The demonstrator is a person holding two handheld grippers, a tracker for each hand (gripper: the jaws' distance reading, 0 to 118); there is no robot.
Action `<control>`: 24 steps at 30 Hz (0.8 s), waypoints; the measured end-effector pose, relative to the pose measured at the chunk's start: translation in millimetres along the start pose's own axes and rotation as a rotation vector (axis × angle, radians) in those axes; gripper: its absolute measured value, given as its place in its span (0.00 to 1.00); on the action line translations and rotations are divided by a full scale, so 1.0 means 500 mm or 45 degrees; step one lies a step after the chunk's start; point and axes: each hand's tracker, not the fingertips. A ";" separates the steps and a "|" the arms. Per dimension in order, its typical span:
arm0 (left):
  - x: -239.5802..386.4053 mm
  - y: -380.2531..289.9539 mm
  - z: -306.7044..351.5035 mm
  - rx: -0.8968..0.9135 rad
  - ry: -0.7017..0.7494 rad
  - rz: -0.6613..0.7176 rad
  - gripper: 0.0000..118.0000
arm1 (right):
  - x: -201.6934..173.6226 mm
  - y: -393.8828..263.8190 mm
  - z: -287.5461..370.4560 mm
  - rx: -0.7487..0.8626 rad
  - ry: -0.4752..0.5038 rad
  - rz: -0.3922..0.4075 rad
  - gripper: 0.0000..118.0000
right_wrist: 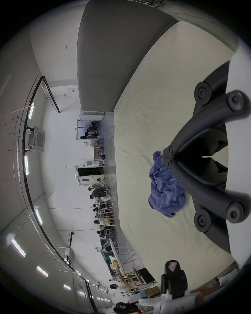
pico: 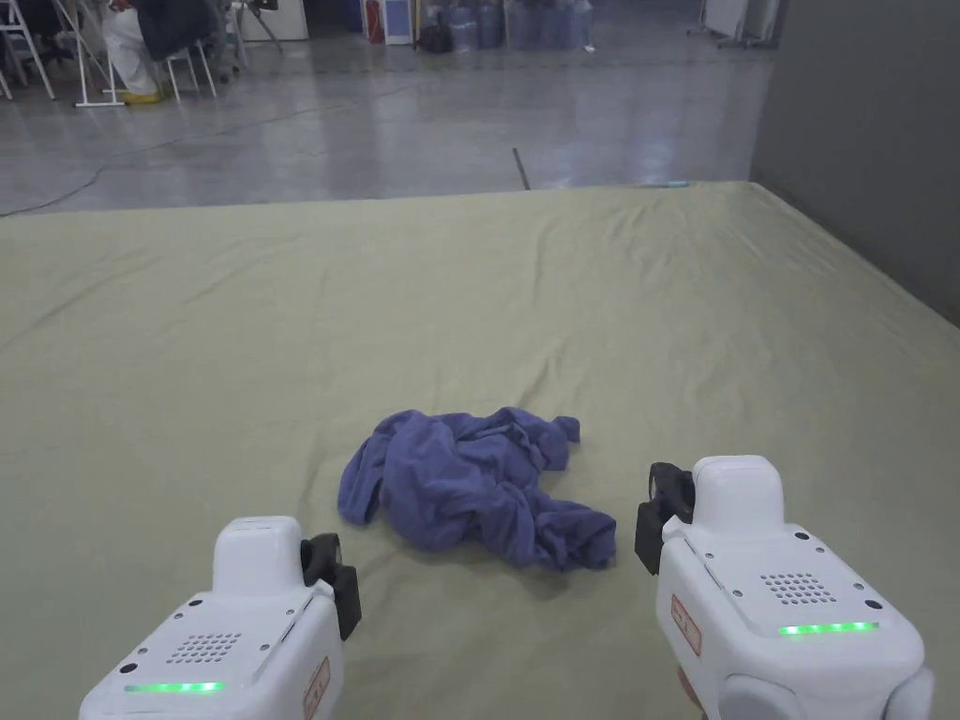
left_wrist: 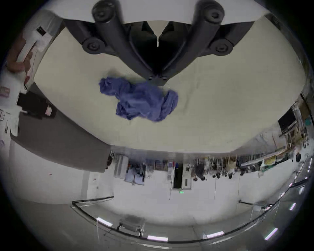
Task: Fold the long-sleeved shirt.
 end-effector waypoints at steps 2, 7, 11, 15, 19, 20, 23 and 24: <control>0.003 -0.004 0.006 -0.011 0.010 -0.004 0.00 | -0.002 -0.002 0.001 -0.005 -0.006 0.001 0.02; -0.052 0.049 -0.121 -0.140 -0.024 0.074 0.81 | 0.004 -0.014 -0.009 -0.034 0.000 0.004 0.02; -0.072 0.110 -0.286 -0.254 -0.049 0.075 0.94 | 0.017 -0.031 -0.027 -0.072 -0.018 0.004 0.02; -0.111 0.151 -0.527 -0.384 0.049 0.056 0.94 | 0.032 -0.052 -0.048 -0.129 -0.046 -0.001 0.02; -0.097 0.167 -0.626 -0.446 0.063 0.040 0.94 | 0.040 -0.064 -0.065 -0.175 -0.064 0.024 0.02; -0.094 0.159 -0.641 -0.505 0.093 0.056 0.94 | 0.042 -0.065 -0.070 -0.182 -0.066 0.026 0.02; -0.073 0.126 -0.665 -0.631 0.075 0.037 0.60 | 0.044 -0.067 -0.082 -0.200 -0.068 0.032 0.02; -0.063 0.110 -0.666 -0.633 0.044 -0.010 0.22 | 0.045 -0.067 -0.086 -0.208 -0.069 0.037 0.02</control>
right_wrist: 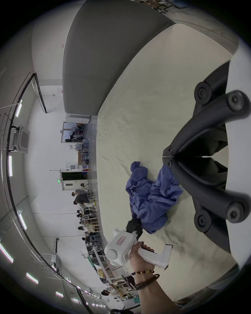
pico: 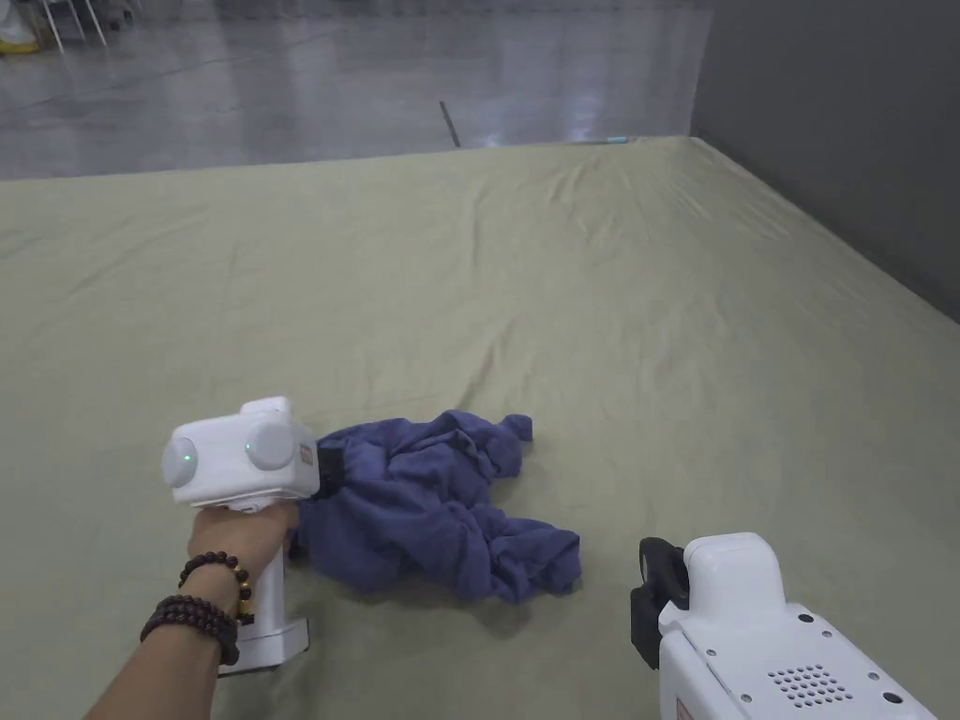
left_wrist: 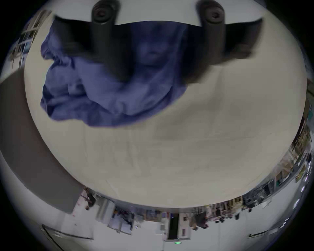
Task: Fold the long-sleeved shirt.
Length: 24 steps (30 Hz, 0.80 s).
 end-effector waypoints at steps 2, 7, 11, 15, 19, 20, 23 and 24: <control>0.021 -0.022 0.005 0.079 0.049 -0.069 0.09 | -0.002 0.001 -0.005 -0.008 0.001 0.006 0.02; 0.021 -0.025 0.075 0.121 -0.023 -0.058 0.09 | 0.007 0.053 -0.054 -0.061 0.054 0.005 0.02; -0.012 -0.031 0.159 0.217 -0.023 -0.036 0.09 | 0.014 0.131 -0.150 -0.182 0.184 -0.044 0.79; -0.046 -0.046 0.214 0.263 -0.024 -0.009 0.09 | -0.023 0.178 -0.285 -0.233 0.181 0.043 0.83; -0.066 -0.052 0.222 0.250 -0.019 0.029 0.09 | -0.072 0.184 -0.452 -0.442 0.205 0.116 0.83; -0.068 -0.053 0.221 0.241 -0.021 0.037 0.09 | -0.082 0.178 -0.488 -0.475 0.207 0.120 0.82; -0.076 -0.051 0.205 0.221 -0.022 0.030 0.09 | -0.115 0.150 -0.582 -0.642 0.229 0.141 0.70; -0.077 -0.051 0.199 0.218 -0.011 0.023 0.09 | -0.124 0.132 -0.609 -0.702 0.228 0.136 0.58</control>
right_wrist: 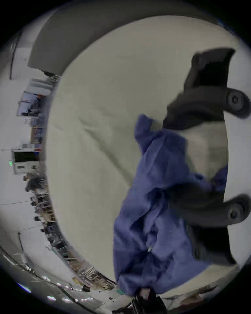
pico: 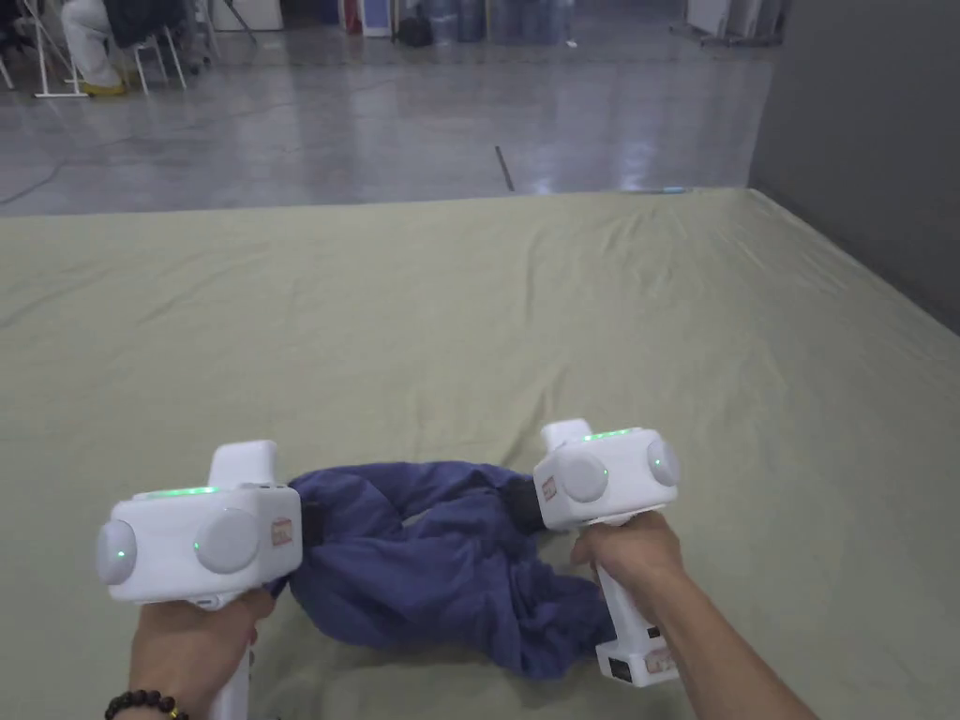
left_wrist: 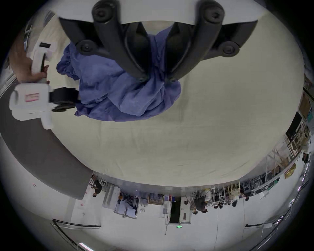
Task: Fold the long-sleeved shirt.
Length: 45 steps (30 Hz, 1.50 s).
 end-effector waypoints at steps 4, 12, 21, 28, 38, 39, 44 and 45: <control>-0.013 -0.003 -0.028 -0.021 0.024 -0.025 0.09 | -0.006 -0.018 0.009 0.083 0.075 -0.012 0.17; -0.024 0.059 0.059 0.247 0.010 -0.034 0.09 | 0.047 0.017 0.252 0.537 0.038 0.011 0.16; 0.033 0.333 0.315 0.626 -0.054 -0.141 0.09 | 0.066 0.270 0.672 0.992 -0.091 0.119 0.16; 0.096 0.641 0.421 0.795 0.064 -0.248 0.09 | 0.083 0.451 0.856 1.134 -0.210 0.091 0.16; 0.145 0.843 0.457 0.903 0.123 -0.253 0.09 | 0.113 0.512 0.897 1.191 -0.227 0.037 0.16; 0.155 0.810 0.469 0.904 0.121 -0.251 0.09 | 0.114 0.507 0.882 1.180 -0.214 0.037 0.16; 0.129 0.740 0.345 0.755 0.188 -0.342 0.09 | 0.115 0.461 0.752 1.062 -0.147 0.018 0.16; 0.122 0.711 0.306 0.717 0.194 -0.341 0.09 | 0.113 0.447 0.710 1.022 -0.132 0.017 0.16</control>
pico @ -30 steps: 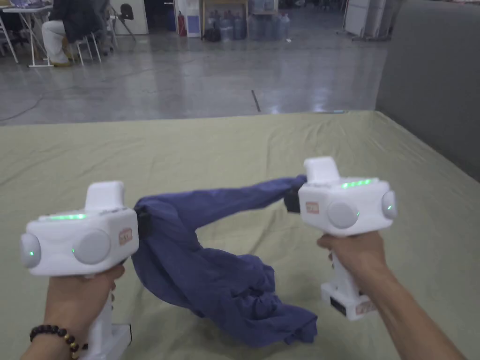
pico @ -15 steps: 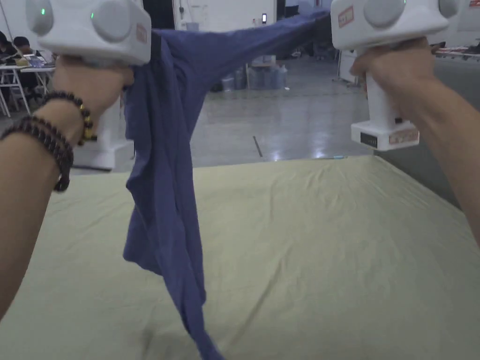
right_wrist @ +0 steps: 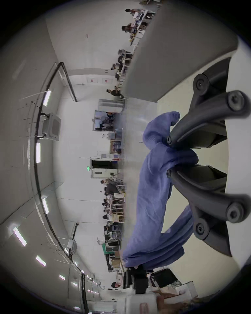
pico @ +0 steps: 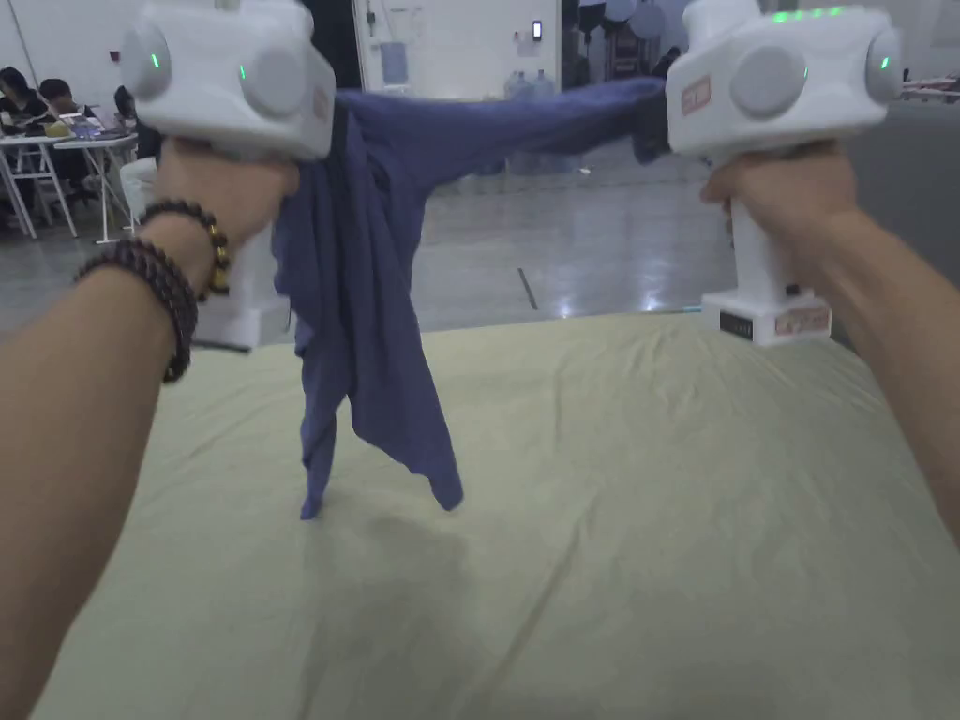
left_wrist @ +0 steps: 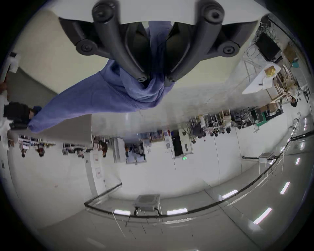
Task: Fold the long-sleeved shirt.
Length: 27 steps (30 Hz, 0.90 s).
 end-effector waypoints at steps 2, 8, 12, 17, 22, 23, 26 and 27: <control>0.012 -0.097 -0.037 -0.078 -0.024 0.023 0.09 | -0.011 -0.079 -0.028 -0.073 0.020 0.001 0.16; 0.058 -0.360 -0.083 -0.266 -0.060 -0.004 0.09 | -0.036 -0.279 -0.082 -0.257 0.060 -0.011 0.16; 0.057 -0.428 -0.008 -0.214 -0.112 0.089 0.09 | -0.022 -0.332 -0.025 -0.231 0.090 -0.109 0.16; 0.086 -0.585 0.185 -0.182 -0.115 0.143 0.09 | -0.028 -0.497 0.123 -0.270 0.127 -0.126 0.16; 0.141 -0.807 0.380 -0.276 -0.107 0.146 0.09 | -0.064 -0.707 0.298 -0.469 0.193 -0.162 0.16; 0.148 -0.847 0.412 -0.299 -0.092 0.168 0.09 | -0.070 -0.744 0.324 -0.520 0.192 -0.169 0.16; 0.163 -0.936 0.503 -0.415 -0.091 0.249 0.09 | -0.090 -0.851 0.384 -0.674 0.181 -0.173 0.16; 0.165 -0.966 0.520 -0.455 -0.115 0.264 0.09 | -0.097 -0.883 0.393 -0.725 0.176 -0.180 0.16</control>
